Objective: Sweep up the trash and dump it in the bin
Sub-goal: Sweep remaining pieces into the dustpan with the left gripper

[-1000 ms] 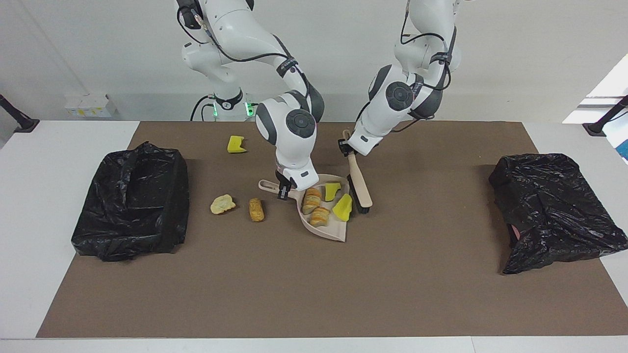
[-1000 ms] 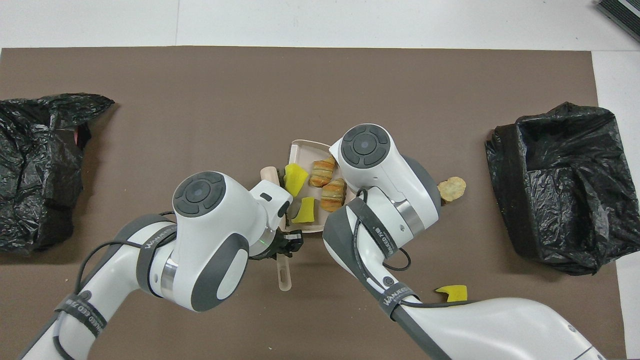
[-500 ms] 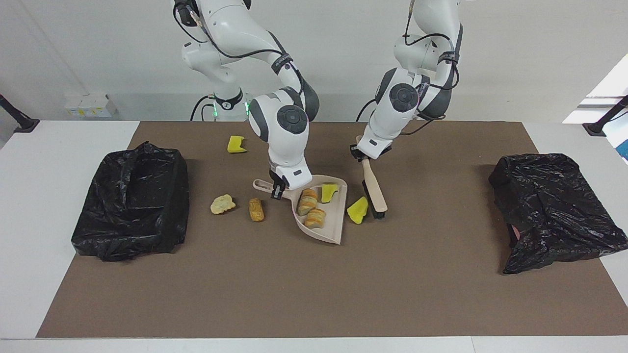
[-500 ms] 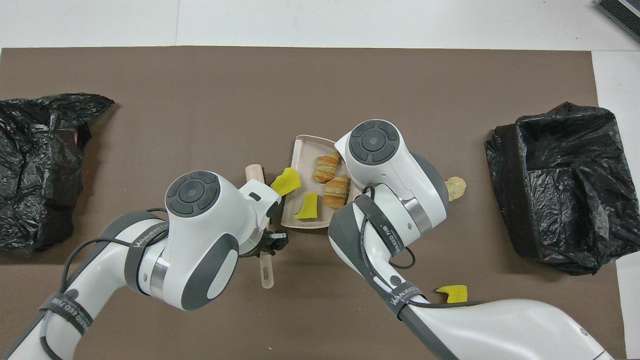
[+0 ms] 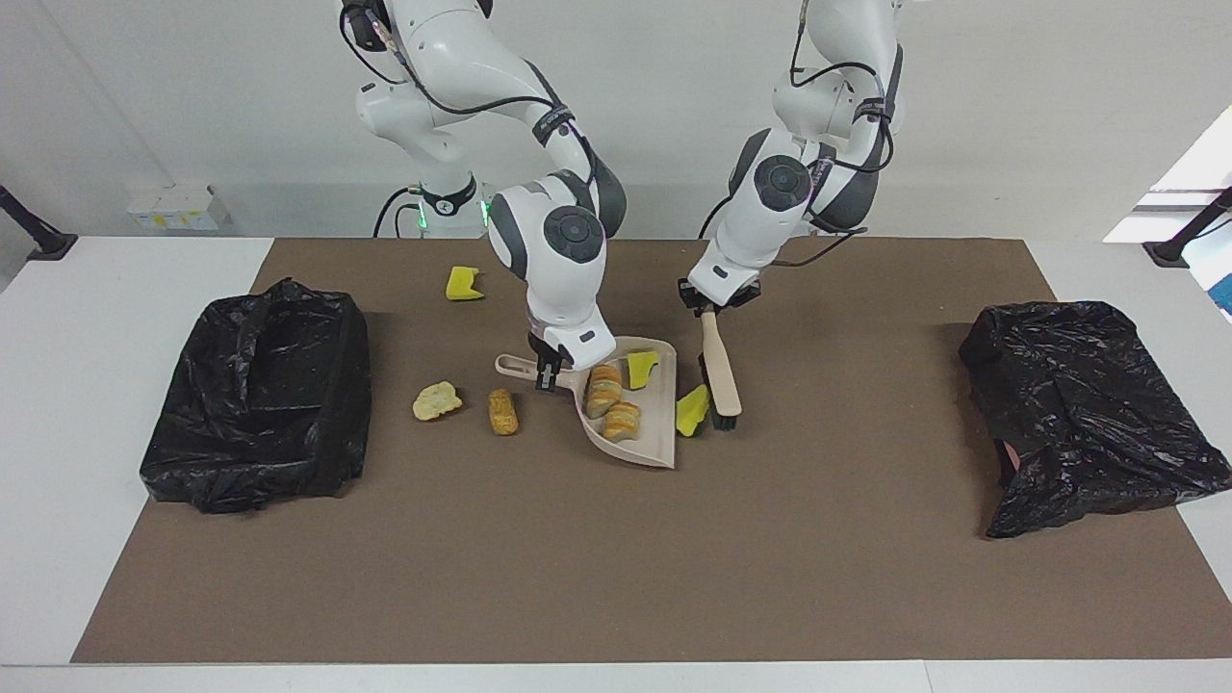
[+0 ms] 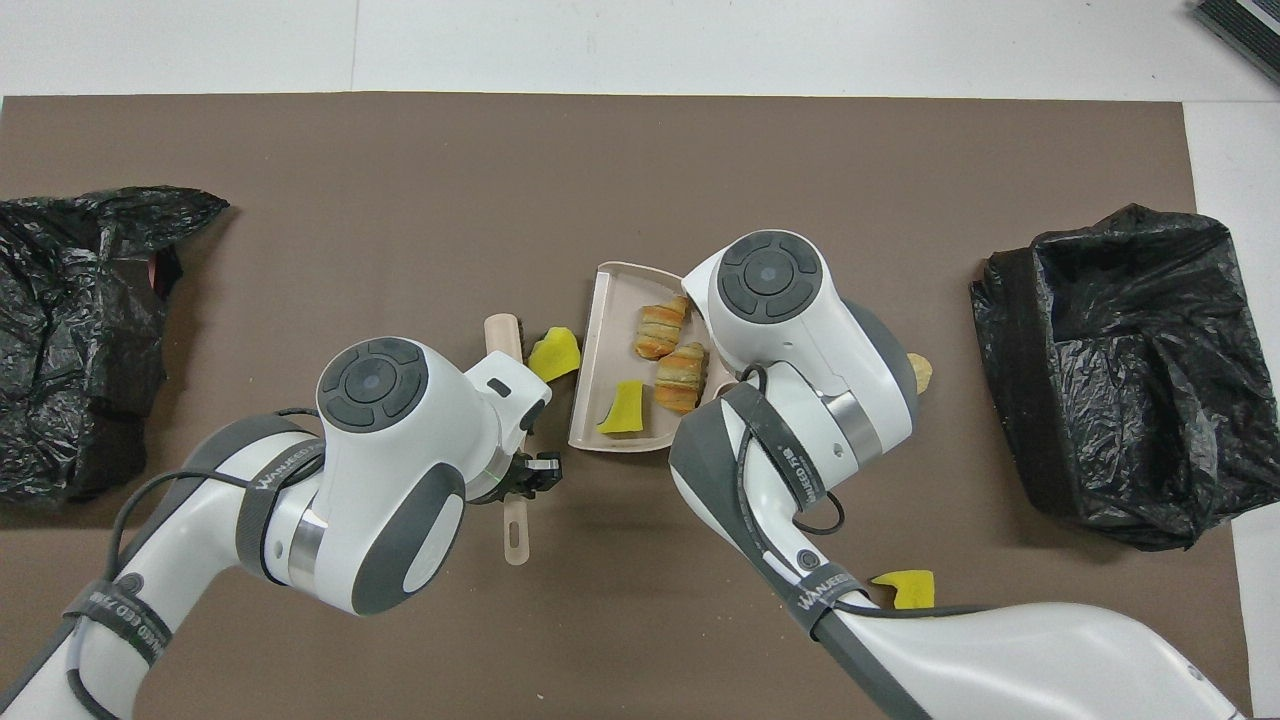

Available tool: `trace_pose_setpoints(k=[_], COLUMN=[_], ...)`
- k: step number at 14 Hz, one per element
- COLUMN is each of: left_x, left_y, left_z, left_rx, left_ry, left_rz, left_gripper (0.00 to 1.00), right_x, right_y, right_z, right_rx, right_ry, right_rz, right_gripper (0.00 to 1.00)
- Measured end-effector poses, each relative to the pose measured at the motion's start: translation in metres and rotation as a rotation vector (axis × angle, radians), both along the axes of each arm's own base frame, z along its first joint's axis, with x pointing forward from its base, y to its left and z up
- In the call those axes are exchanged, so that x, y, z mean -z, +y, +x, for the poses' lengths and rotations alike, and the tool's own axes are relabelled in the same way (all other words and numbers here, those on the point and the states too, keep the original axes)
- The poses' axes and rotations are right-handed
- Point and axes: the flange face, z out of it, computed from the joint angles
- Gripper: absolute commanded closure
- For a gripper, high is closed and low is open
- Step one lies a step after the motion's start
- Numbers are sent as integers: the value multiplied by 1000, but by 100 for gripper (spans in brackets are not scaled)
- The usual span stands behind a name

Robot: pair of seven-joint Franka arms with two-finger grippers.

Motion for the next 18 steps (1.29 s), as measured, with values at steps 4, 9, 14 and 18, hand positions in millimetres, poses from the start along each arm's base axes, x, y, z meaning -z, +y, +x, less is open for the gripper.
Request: trace_pose_setpoints(k=[4,9,14,18], left_x=[-30,-43,-33,-17], left_y=[-42,-57,-30,-10], left_z=[-16,-14,-4,-29], left_rx=[39,-21,5,28], left_ry=[-41,-61,-24,56], left_rz=[-85,-198,-138,-51], left_gripper=[100,100,100,100], right_x=[4,6,8,-7], right_y=[-2,-3,-6,-16], right_z=[-1,-2,-4,-1], right_rx=[-31,-36,-33,-11], right_ry=[-6,-3,4,-15], right_rz=[-37,-41,-45,-34], right_gripper=[100,100,100,100])
